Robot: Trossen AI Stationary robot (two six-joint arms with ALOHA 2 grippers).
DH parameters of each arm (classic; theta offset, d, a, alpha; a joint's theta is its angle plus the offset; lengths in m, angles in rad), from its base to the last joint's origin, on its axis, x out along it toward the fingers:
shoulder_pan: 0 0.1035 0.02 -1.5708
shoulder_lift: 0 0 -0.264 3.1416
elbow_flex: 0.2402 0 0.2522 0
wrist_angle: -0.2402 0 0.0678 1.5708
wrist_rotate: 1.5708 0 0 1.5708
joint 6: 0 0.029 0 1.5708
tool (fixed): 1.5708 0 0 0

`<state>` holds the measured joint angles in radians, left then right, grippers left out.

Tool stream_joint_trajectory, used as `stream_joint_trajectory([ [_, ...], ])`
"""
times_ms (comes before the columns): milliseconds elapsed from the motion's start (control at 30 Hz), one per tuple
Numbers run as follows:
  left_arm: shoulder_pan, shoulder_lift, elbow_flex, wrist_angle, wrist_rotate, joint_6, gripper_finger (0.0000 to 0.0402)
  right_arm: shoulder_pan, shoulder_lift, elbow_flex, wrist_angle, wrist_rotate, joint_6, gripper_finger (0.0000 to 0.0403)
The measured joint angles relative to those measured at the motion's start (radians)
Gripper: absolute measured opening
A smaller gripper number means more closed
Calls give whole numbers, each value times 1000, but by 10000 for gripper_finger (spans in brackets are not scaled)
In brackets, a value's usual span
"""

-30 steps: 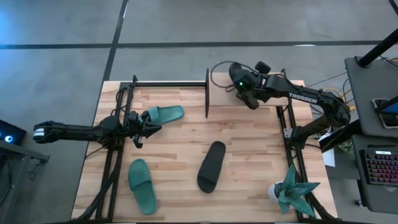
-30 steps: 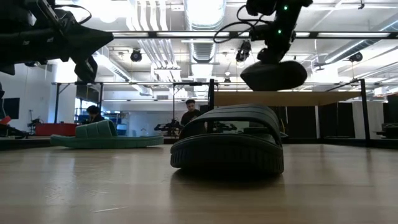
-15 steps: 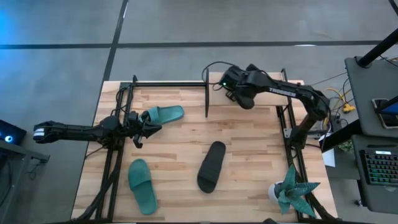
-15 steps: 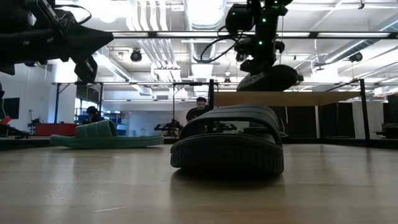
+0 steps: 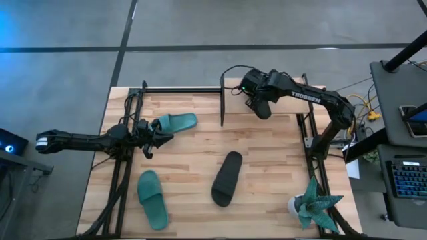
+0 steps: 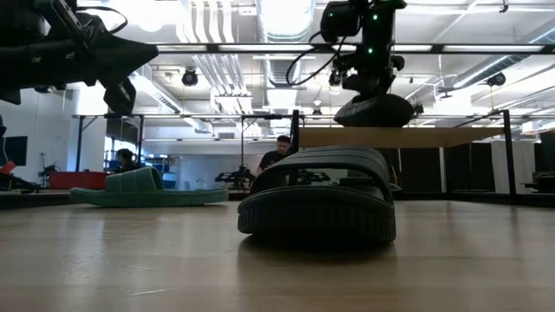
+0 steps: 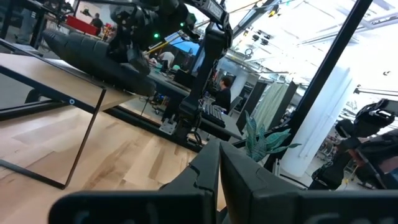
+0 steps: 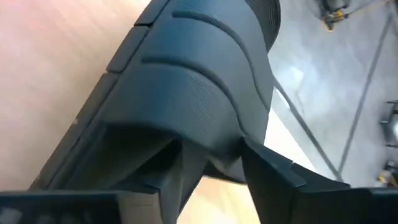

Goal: Pick and place slides into the shelf
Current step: Put the right black slipper on the shelf, then put the black slipper on the shelf

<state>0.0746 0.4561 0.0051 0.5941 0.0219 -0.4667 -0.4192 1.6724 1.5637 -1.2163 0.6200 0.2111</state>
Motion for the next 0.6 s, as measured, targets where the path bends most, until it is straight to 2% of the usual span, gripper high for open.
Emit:
stream_joint_trajectory([
  [200, 0, 0, 0, 0, 0, 2, 0, 5, -33, 1, -11, -35, -2, 188],
  [367, 0, 0, 0, 0, 0, 1, 0, 5, -51, 1, -50, -49, -13, 196],
  [433, 0, 0, 0, 0, 0, 1, 0, 10, -69, 1, -81, -94, -30, 195],
  [533, 0, 0, 0, 0, 0, 1, 0, 19, -104, 1, -117, -280, -72, 194],
  [600, 0, 0, 0, 0, 0, 1, 0, 19, -129, 0, -131, -525, -89, 194],
])
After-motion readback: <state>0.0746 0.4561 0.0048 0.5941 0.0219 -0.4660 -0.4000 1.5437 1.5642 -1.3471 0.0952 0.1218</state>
